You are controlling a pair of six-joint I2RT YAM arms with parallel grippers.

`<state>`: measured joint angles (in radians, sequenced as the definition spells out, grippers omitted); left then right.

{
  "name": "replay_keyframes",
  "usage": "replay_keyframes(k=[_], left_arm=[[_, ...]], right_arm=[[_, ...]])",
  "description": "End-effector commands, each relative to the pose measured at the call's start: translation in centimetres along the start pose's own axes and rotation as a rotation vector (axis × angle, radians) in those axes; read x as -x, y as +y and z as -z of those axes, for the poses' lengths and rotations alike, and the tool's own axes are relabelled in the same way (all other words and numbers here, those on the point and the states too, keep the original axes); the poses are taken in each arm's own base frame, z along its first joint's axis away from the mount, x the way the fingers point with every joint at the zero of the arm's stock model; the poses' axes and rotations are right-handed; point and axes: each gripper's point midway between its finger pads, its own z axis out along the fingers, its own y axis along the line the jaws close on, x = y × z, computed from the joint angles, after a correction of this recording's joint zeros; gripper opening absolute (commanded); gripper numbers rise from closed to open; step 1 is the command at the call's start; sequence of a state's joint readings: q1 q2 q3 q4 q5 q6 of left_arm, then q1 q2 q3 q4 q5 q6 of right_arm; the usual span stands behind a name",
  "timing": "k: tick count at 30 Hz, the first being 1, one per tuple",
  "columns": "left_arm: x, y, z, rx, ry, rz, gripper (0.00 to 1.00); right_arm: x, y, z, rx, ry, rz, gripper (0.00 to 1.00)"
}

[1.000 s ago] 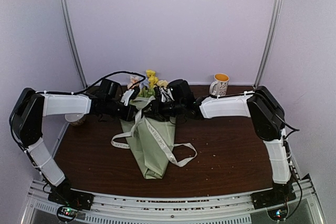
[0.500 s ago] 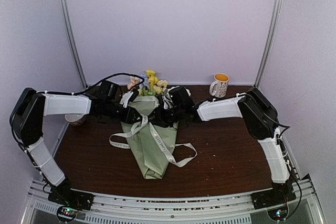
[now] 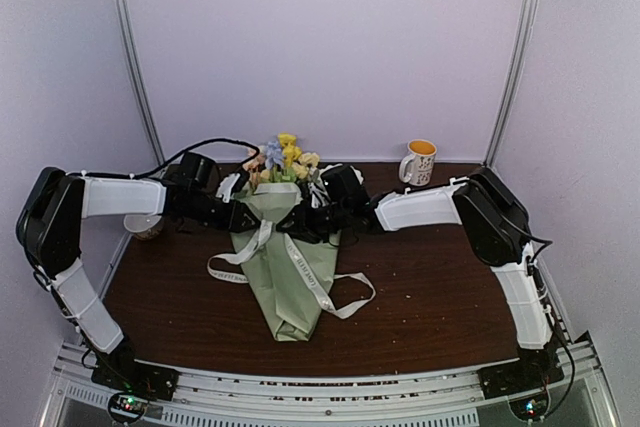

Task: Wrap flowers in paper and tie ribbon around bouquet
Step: Cross the ribbon with the folded bouquet.

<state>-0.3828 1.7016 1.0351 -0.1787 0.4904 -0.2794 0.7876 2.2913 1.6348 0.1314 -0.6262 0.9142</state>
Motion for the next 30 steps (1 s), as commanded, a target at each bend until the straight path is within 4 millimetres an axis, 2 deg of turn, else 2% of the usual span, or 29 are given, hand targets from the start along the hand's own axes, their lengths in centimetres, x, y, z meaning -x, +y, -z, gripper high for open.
replay_keyframes(k=[1,6,9,17,21,23,27,28,30], left_arm=[[0.2,-0.7,-0.5,-0.049,0.019,-0.037,0.33],[-0.6,-1.5,-2.3,-0.087,0.046,-0.049,0.33],[-1.0,-1.3,-3.0,-0.084,0.058,-0.042,0.32],[-0.8,-1.1,-3.6,-0.091,0.048,-0.016,0.28],[-0.7,-1.2,-3.9,-0.105,0.043,-0.006,0.23],[-0.8,-1.4,-4.0,-0.116,0.042,-0.001,0.2],[-0.8,-1.4,-4.0,-0.117,0.043,0.0,0.17],[-0.8,-1.5,-3.8,-0.112,0.046,-0.001,0.17],[-0.3,-1.6,-3.1,-0.102,0.035,-0.006,0.17]], right_arm=[[0.3,1.5,-0.2,0.052,-0.005,0.033,0.33],[0.0,2.6,-0.4,0.104,0.005,0.045,0.38],[-0.6,2.8,-0.9,0.111,0.027,0.05,0.4],[-1.7,0.9,-2.4,0.065,0.063,0.015,0.38],[-1.9,0.1,-2.7,0.035,0.07,0.021,0.36],[-1.8,0.0,-2.9,0.037,0.072,0.02,0.31],[-1.6,0.5,-3.1,0.057,0.073,0.019,0.05],[-1.6,0.5,-3.0,0.058,0.072,0.019,0.01],[-1.7,0.5,-3.0,0.056,0.071,0.022,0.0]])
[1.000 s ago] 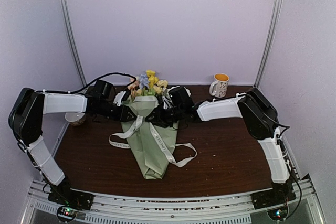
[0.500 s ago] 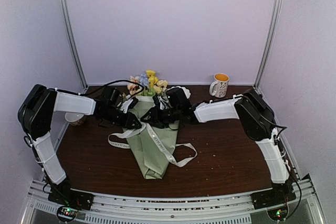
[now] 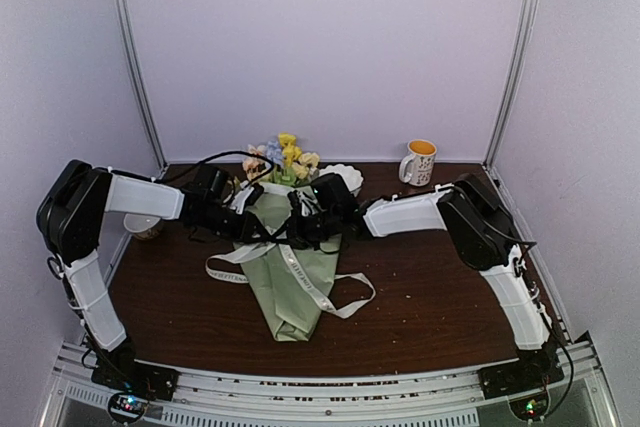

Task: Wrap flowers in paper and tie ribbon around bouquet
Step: Cross the ribbon with the folded bouquet.

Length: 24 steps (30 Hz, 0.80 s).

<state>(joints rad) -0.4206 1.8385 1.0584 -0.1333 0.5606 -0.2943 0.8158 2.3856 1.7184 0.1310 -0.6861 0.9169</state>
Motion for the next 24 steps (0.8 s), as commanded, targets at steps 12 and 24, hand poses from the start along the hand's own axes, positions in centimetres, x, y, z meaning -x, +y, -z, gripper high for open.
replay_keyframes(k=[12,24], left_arm=[[5.9,4.0,4.4,0.108,-0.125,0.122,0.59],[5.7,2.7,-0.2,0.018,-0.038,0.091,0.56]], right_arm=[[-0.1,0.1,-0.2,0.01,0.001,0.012,0.0],[-0.2,0.1,-0.1,0.0,0.008,0.022,0.0]])
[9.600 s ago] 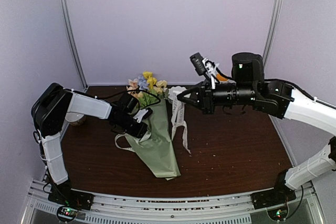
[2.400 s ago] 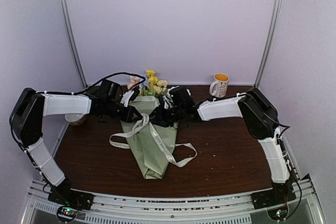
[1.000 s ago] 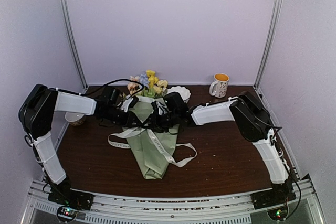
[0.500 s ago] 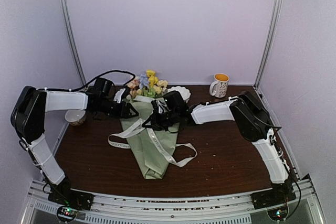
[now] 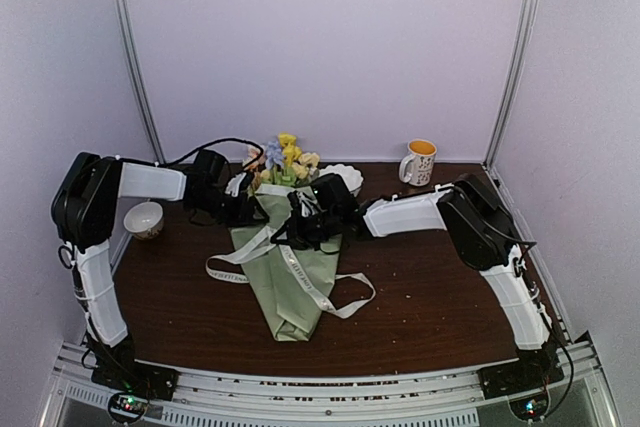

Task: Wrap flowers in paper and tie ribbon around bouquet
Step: Cross the ribbon with the folded bouquet.

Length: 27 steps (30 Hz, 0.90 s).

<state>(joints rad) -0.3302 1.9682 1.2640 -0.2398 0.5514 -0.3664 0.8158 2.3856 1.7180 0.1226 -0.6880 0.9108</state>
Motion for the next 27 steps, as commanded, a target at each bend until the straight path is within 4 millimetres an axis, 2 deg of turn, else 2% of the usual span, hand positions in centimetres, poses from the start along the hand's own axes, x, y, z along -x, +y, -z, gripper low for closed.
replay_keyframes(k=[1,4,10,15,16,22,27], left_arm=[[0.9,-1.8,-0.6,-0.041,-0.003,-0.05,0.56],[0.6,-1.7,-1.2,-0.053,0.011,-0.04,0.52],[0.4,-3.2,-1.8,-0.094,0.019,-0.07,0.37],[0.8,-3.9,-1.7,-0.123,0.006,-0.078,0.04],[1.0,-4.0,-1.5,-0.126,-0.003,-0.083,0.0],[2.2,-3.6,1.0,-0.075,-0.069,-0.083,0.0],[1.5,-2.0,3.4,0.024,-0.108,-0.075,0.0]], right_arm=[[-0.1,0.1,-0.1,0.004,0.002,0.021,0.0],[0.0,0.4,0.0,0.002,0.002,0.029,0.0],[0.0,0.3,0.1,-0.002,0.002,0.031,0.0],[0.0,0.5,0.2,-0.005,0.006,0.04,0.0],[-0.1,0.4,0.3,-0.009,0.007,0.042,0.0],[0.5,2.1,1.7,-0.018,0.0,0.107,0.0],[0.7,3.4,3.4,-0.025,0.006,0.16,0.0]])
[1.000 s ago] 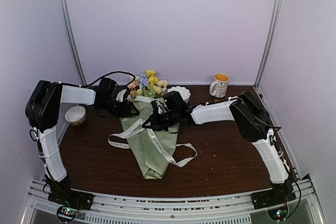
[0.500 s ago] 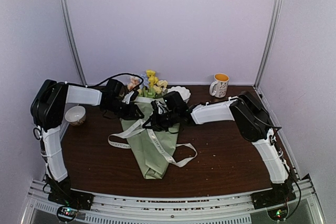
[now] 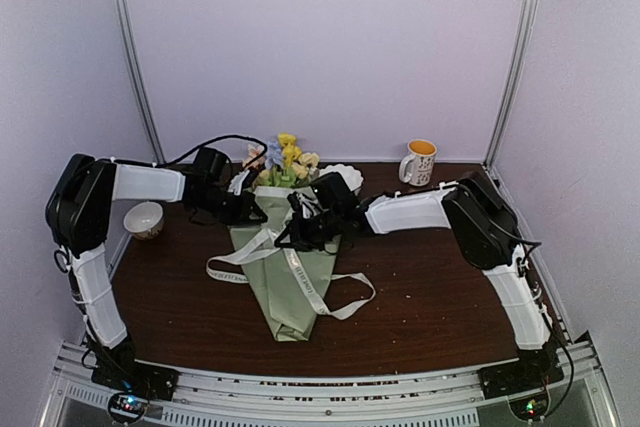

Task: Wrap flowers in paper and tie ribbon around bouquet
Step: Cross the ribbon with the folded bouquet.

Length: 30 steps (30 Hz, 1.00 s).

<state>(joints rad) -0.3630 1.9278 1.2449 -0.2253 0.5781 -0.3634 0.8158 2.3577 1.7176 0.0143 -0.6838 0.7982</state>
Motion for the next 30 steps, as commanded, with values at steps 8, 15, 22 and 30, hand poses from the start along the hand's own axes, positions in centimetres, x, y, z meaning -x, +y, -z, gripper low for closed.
replay_keyframes(k=[8,15,22,30], left_arm=[[-2.1,4.2,7.1,0.278,-0.142,0.04,0.0],[-7.5,8.8,6.7,0.355,-0.103,0.197,0.0],[-11.6,10.5,5.6,0.386,-0.052,0.267,0.0],[-13.3,11.3,4.6,0.384,-0.019,0.29,0.0]], right_arm=[[2.1,4.0,6.2,0.017,-0.059,0.119,0.0],[2.6,6.3,8.1,0.028,-0.066,0.18,0.0],[4.2,10.7,11.0,0.079,-0.112,0.237,0.0],[6.8,16.8,16.2,0.1,-0.193,0.358,0.0]])
